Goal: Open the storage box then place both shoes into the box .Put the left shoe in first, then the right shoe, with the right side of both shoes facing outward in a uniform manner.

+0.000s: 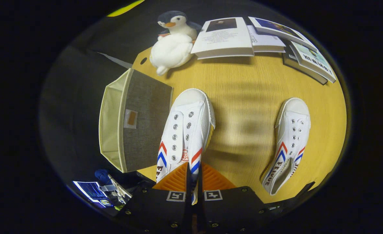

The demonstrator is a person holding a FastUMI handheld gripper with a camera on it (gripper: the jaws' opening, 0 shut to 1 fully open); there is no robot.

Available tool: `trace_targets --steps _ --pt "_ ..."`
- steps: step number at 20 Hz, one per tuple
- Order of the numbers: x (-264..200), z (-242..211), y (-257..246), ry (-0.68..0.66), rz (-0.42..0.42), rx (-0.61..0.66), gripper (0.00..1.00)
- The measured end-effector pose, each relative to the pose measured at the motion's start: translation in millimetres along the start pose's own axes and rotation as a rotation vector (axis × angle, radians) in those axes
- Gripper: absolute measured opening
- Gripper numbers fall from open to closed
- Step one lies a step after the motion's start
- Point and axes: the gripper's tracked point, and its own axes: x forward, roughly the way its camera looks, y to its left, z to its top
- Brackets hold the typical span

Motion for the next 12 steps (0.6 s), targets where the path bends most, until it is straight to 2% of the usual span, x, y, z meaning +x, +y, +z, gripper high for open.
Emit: trace_targets --steps 6,12 --pt "-52.3 28.5 51.8 -0.073 0.048 -0.075 0.07" --pt "-67.6 48.4 122.3 -0.094 0.123 -0.172 0.06"
